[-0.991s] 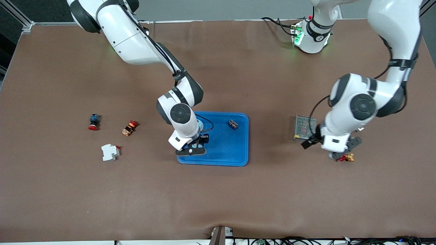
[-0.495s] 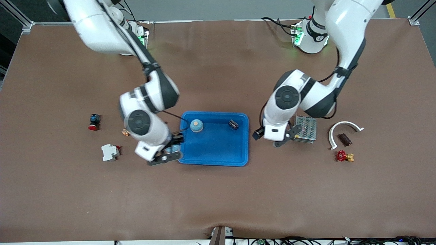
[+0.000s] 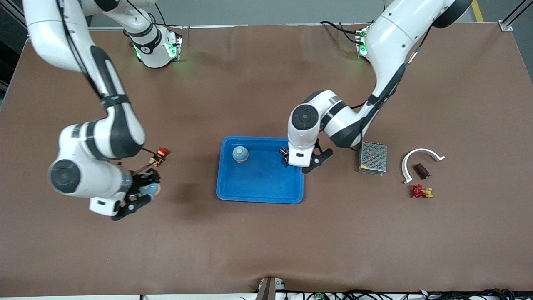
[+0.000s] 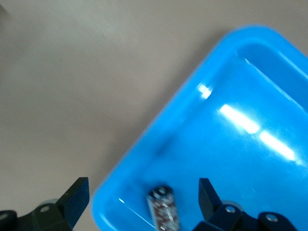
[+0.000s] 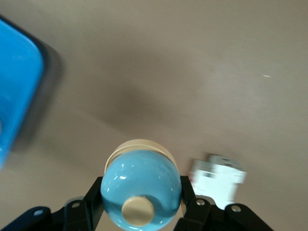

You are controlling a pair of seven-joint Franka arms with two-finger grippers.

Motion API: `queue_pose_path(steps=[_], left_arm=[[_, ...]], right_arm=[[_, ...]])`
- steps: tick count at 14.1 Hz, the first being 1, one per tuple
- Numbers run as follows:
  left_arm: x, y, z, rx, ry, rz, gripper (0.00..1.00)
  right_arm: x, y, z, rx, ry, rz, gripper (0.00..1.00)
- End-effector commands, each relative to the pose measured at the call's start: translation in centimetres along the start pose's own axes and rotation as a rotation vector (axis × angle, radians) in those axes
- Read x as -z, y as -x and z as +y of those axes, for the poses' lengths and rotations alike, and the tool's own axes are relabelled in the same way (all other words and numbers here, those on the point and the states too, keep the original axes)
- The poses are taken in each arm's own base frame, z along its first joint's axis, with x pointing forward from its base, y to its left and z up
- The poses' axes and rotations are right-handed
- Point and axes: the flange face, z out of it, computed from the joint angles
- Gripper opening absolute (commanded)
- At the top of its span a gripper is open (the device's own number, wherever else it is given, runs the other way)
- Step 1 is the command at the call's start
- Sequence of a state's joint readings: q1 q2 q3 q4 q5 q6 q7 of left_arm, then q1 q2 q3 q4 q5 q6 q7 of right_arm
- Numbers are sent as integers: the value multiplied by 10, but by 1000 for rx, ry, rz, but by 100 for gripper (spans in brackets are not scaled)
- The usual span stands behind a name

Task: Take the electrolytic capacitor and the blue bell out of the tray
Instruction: 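Lift the bell with the right gripper while the left gripper grasps another capacitor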

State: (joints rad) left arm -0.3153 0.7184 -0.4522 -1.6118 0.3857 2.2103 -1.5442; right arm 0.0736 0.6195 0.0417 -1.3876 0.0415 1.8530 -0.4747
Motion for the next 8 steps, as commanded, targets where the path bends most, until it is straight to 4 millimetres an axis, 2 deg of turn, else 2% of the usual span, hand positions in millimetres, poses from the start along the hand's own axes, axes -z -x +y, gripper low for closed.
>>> queue_pose_path(steps=[1,5,7,8], left_arm=[[-3,8,23,31,23,23,100],[-35,28,23,96,-24,37,90],[-45,46,26,124,-34,39,84],[-47,45,25,139,-38,45,78]], right_arm=[[-2,27,47,99,-20,9,39],[-12,55,101,188,14,12,39],[-22,69,125,259,55,5,39],[-30,74,135,294,62,10,39]])
